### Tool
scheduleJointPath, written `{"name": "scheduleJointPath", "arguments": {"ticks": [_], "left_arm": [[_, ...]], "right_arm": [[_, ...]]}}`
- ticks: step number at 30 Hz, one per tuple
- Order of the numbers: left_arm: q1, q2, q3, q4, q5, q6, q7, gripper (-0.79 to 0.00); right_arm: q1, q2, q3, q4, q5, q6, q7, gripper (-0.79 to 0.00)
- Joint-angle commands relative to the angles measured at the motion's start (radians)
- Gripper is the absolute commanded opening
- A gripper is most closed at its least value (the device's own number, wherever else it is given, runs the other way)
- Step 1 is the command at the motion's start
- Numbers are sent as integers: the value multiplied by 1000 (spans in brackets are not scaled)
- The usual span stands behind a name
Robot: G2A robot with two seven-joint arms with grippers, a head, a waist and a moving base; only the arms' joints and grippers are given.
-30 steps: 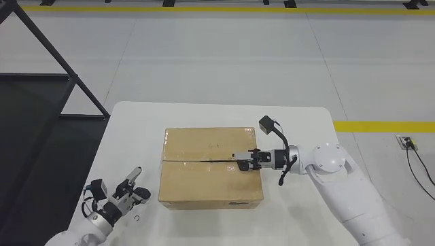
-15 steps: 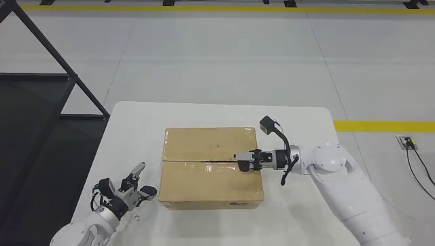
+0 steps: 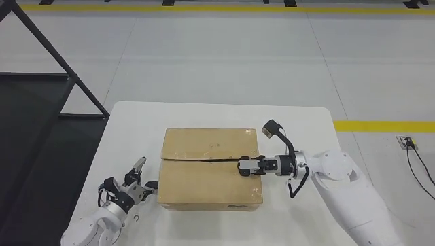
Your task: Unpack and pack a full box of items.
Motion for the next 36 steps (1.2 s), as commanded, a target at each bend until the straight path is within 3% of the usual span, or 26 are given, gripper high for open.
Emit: {"name": "scheduleJointPath", "arguments": {"ticks": [1, 13, 17, 28, 36], "left_arm": [[-8, -2, 9, 6, -13, -9, 22, 0], [-80, -13, 44, 99, -96, -27, 82, 0], [-90, -17, 54, 114, -95, -80, 123, 0], [1, -10, 43, 29, -65, -62, 91, 0], [1, -12, 69, 9, -68, -35, 118, 0]], "right_arm": [[0, 1, -2, -2, -3, 10, 0, 0], [4, 4, -8, 1, -11, 27, 11, 0], [7, 5, -12, 2, -12, 33, 11, 0], [33, 1, -31, 23, -8, 44, 10, 0], [55, -5, -48, 49, 3, 41, 15, 0]]}}
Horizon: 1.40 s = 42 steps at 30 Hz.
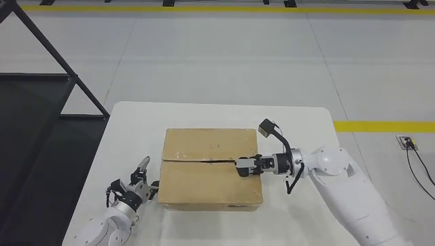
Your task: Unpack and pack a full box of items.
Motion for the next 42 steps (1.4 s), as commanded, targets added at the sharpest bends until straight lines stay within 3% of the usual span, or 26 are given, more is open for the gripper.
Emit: {"name": "scheduleJointPath", "arguments": {"ticks": [1, 6, 13, 22, 35, 42], "left_arm": [[10, 0, 0, -10, 1, -2, 6, 0], [25, 2, 4, -22, 25, 26, 24, 0], [-40, -2, 18, 53, -6, 50, 45, 0], [-80, -5, -11, 106, -59, 3, 85, 0], [-14, -3, 21, 16, 9, 8, 84, 0], [-99, -10, 42, 111, -44, 26, 101, 0]], "right_arm": [[3, 0, -2, 4, 0, -1, -1, 0], [7, -1, -6, 10, 3, -2, 0, 0], [19, -5, -17, 22, 8, -5, 7, 0], [19, -3, -17, 27, 6, -7, 9, 0], [29, -4, -22, 37, 7, -6, 10, 0], [37, -6, -28, 46, 9, -6, 12, 0]]}}
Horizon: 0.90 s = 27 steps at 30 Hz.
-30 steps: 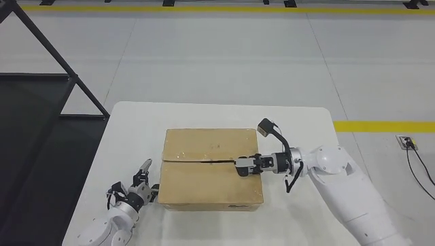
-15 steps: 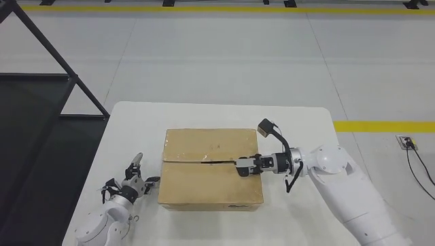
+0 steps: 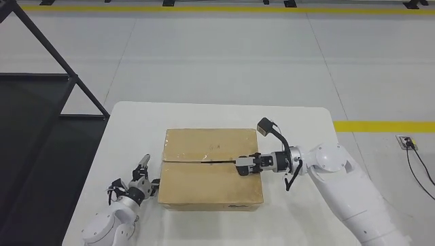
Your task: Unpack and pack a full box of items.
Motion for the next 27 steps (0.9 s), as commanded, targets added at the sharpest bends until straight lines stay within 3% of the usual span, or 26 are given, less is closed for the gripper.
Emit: {"name": "scheduleJointPath", "arguments": {"ticks": [1, 10, 19, 27], "left_arm": [[-30, -2, 3, 39, -21, 1, -2, 0], [-73, -8, -11, 109, -74, -87, -7, 0], [-28, -14, -54, 56, -139, -251, 11, 0], [21, -14, -78, 3, -109, -291, 51, 0]], "right_arm": [[0, 0, -1, 0, -1, 0, -1, 0], [-8, 2, 2, -15, -8, 8, -11, 0], [-7, 1, -4, -23, -12, 15, -13, 0], [-12, 3, -2, -31, -17, 21, -18, 0]]}}
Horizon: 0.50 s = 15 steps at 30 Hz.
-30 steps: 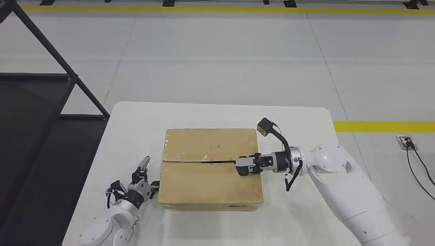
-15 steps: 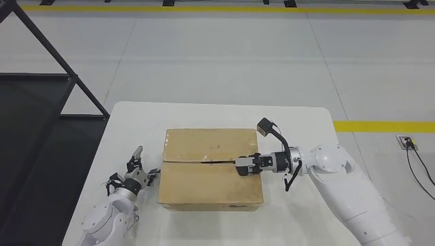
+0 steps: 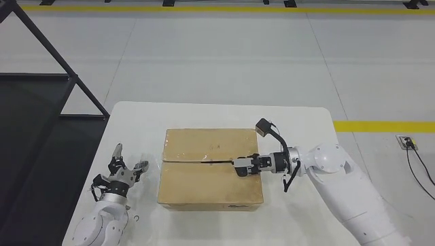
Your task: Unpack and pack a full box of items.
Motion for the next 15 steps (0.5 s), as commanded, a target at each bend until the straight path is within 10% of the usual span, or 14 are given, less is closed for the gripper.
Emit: {"name": "scheduleJointPath", "arguments": {"ticks": [1, 15], "left_arm": [[6, 0, -7, -4, -11, -1, -4, 0], [-13, -6, -6, -21, -21, -39, -18, 0]], "right_arm": [[-1, 0, 0, -2, 0, 1, 0, 0], [-5, 2, -2, -13, -8, 6, -2, 0]]}}
